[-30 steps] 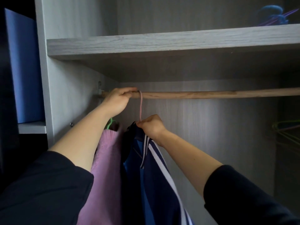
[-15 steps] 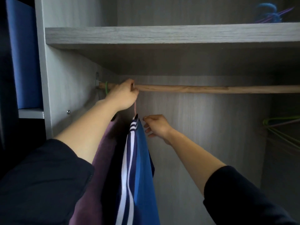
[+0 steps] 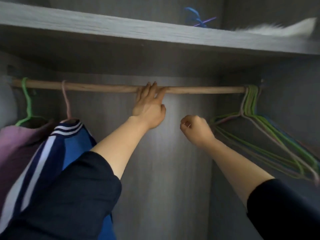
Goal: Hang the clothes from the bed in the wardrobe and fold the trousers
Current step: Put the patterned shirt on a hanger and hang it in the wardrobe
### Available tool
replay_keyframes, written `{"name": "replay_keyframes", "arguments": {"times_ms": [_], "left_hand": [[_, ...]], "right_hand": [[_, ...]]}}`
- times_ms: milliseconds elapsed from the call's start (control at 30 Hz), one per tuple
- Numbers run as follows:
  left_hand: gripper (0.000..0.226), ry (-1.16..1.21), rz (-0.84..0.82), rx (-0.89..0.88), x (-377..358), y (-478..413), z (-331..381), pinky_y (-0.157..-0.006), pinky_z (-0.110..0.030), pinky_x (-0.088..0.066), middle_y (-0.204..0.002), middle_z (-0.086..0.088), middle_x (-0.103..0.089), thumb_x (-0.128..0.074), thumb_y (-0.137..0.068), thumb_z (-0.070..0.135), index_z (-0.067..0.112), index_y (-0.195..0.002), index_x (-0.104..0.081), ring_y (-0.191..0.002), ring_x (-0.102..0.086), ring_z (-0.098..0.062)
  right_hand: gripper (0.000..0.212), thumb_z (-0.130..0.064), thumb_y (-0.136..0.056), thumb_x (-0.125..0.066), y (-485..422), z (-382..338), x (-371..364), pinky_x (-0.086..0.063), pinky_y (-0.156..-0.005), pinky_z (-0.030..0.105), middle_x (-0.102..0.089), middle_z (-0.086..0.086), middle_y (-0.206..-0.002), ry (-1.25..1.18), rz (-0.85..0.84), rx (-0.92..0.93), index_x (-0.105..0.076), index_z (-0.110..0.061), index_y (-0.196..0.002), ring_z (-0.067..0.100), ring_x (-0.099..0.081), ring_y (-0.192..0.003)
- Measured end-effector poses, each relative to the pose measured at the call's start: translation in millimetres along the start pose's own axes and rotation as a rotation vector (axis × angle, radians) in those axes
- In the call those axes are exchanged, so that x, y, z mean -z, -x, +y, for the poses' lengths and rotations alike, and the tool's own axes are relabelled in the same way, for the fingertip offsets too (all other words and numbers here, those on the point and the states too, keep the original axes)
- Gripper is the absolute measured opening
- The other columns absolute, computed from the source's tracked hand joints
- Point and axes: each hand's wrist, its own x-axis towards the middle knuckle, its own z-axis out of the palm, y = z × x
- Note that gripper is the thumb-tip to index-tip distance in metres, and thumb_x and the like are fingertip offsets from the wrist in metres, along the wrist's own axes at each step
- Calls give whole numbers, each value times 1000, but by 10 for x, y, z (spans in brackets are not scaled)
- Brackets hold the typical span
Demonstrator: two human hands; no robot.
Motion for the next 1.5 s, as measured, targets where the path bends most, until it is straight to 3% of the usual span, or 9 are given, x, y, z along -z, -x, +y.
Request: {"name": "replay_keyframes", "arguments": {"times_ms": [267,433,567,733,900,1067,1267,1400,1500], "left_hand": [[82,77,116,-6,-553,-295,566,-118,-42,6,-157,-22,-5,-57,-85,24,15,-153,-12,-146,4,-35],[92,58,170,-16,-671,-324,502,-117,-45,6,-156,-22,-6,-65,-77,20,17,-153,-14,-146,4,-36],[95,68,181,-17,-703,-334,533,-117,-46,6,-156,-22,-5,-67,-75,17,17,-153,-13,-145,6,-35],[103,54,193,-32,-722,-326,547,-118,-47,4,-155,-23,-7,-72,-69,18,18,-153,-12,-144,5,-33],[110,31,192,-30,-742,-329,575,-118,-48,-1,-154,-22,-8,-77,-64,23,18,-152,-12,-143,5,-33],[113,27,157,-23,-734,-319,593,-118,-47,-1,-154,-19,-4,-78,-64,27,21,-152,-8,-143,8,-29],[112,39,101,-10,-666,-314,617,-118,-45,2,-155,-18,-1,-76,-67,34,23,-152,-4,-143,11,-30],[111,61,69,11,-608,-275,659,-119,-45,3,-157,-17,8,-73,-71,41,23,-153,-1,-144,16,-28],[101,162,35,54,-646,-42,820,-118,-46,-2,-158,-16,9,-69,-76,39,21,-153,-6,-145,11,-31]], "right_hand": [[21,-21,-87,-54,18,906,906,-46,-76,40,-59,13,-108,620,225,20,-61,-7,-102,34,-55,-107],[35,-12,-87,-52,-2,1230,1105,-45,-87,38,-54,11,-125,978,123,-26,-54,-9,-122,29,-49,-118],[36,-5,-86,-54,-40,1307,1099,-47,-83,38,-56,12,-123,1042,96,-24,-55,-6,-122,30,-52,-114],[24,-23,-86,-61,-136,1269,1184,-43,-68,34,-65,11,-106,812,39,-143,-61,-10,-107,32,-64,-98],[20,-28,-87,-57,-252,1239,1219,-36,-59,27,-48,0,-68,305,95,-287,-49,-16,-74,24,-47,-63],[21,-32,-87,-56,-310,1144,1150,-38,-65,29,-59,3,-72,31,249,-216,-59,-17,-73,26,-53,-74],[34,-30,-96,-51,-135,1092,927,-37,-60,29,-54,-3,-60,-56,206,-139,-55,-14,-66,25,-56,-69],[27,-23,-94,-54,120,1145,763,-51,-65,37,-64,13,-66,-129,70,-198,-65,-9,-73,27,-60,-65],[26,-18,-93,-55,385,1174,713,-47,-45,28,-64,14,-65,-223,-18,-269,-64,-7,-70,21,-57,-50]]}}
